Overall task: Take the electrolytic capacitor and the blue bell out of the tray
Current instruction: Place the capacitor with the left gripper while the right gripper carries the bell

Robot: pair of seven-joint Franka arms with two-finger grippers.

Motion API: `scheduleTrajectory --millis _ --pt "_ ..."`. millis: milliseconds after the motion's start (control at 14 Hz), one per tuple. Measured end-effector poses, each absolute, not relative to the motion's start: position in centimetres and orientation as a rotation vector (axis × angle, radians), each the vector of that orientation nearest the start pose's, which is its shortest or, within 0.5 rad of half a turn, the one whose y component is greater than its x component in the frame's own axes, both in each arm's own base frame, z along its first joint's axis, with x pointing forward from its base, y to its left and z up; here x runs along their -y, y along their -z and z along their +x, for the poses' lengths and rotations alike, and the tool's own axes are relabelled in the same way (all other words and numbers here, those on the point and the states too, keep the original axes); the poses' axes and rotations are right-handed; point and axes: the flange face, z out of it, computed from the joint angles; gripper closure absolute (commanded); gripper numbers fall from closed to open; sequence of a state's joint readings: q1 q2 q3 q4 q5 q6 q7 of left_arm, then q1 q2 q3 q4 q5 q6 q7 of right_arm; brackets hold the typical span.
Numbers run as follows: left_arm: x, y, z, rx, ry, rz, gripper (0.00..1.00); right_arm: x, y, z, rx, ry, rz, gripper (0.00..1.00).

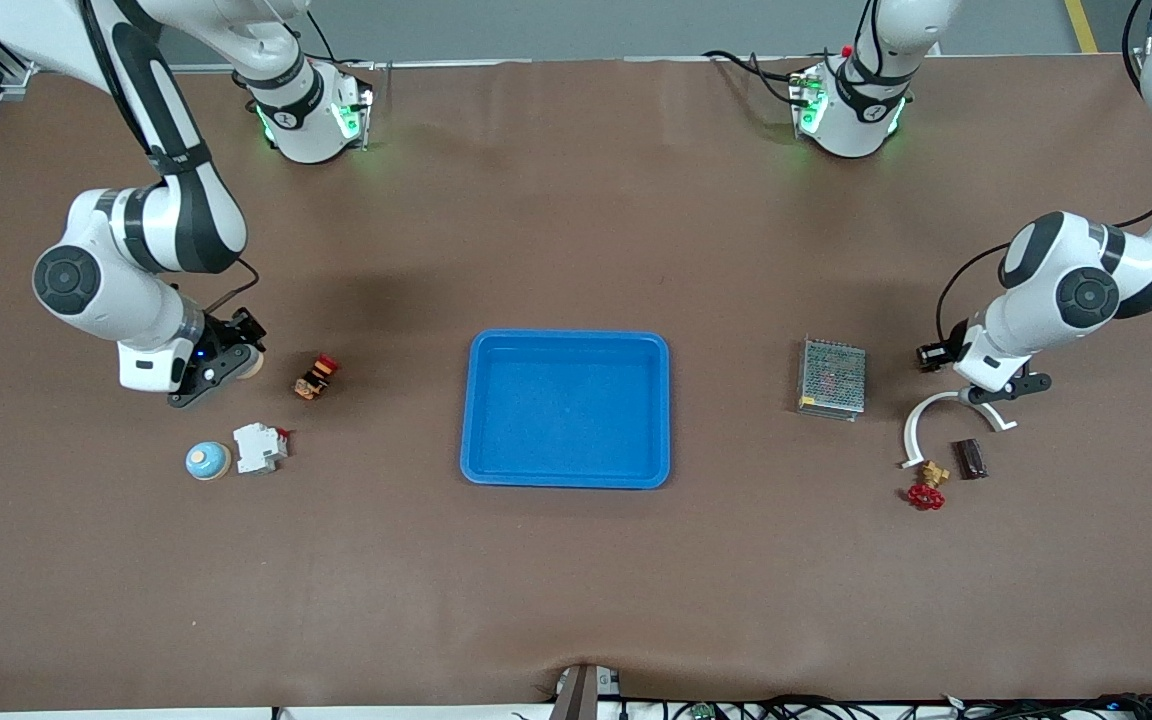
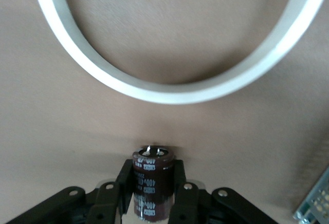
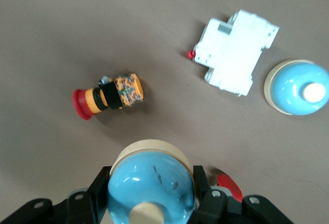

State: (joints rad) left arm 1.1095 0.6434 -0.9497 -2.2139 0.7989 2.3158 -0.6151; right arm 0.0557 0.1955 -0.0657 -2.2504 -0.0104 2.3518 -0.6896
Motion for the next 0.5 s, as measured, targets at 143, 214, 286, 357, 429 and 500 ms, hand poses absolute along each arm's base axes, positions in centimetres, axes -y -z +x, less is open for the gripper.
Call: scheduleTrajectory --millis 143,214,286,357,429,500 --pt "-7.8 -19.2 52.8 0.356 -0.149 -3.085 0.00 1.5 -25.9 52.1 1.067 -0.111 -2.946 0.62" --pt "-7.5 -20.0 53.4 0.356 -0.120 -3.089 0.00 1.8 -25.3 51.6 1.069 -0.087 -2.951 0.62" --pt "-6.6 -21.1 54.3 0.344 -0.082 -3.097 0.00 1.9 -24.6 51.1 1.072 -0.065 -2.957 0.62" --pt "-5.6 -22.5 55.2 0.329 -0.038 -3.104 0.00 1.9 -23.9 50.6 1.076 -0.048 -2.960 0.62" --pt "-4.6 -24.1 56.3 0.308 0.000 -3.105 0.00 1.8 -23.2 50.3 1.080 -0.038 -2.962 0.62" --pt "-3.5 -25.9 57.5 0.284 0.031 -3.099 0.00 1.8 -22.6 50.2 1.083 -0.032 -2.963 0.62"
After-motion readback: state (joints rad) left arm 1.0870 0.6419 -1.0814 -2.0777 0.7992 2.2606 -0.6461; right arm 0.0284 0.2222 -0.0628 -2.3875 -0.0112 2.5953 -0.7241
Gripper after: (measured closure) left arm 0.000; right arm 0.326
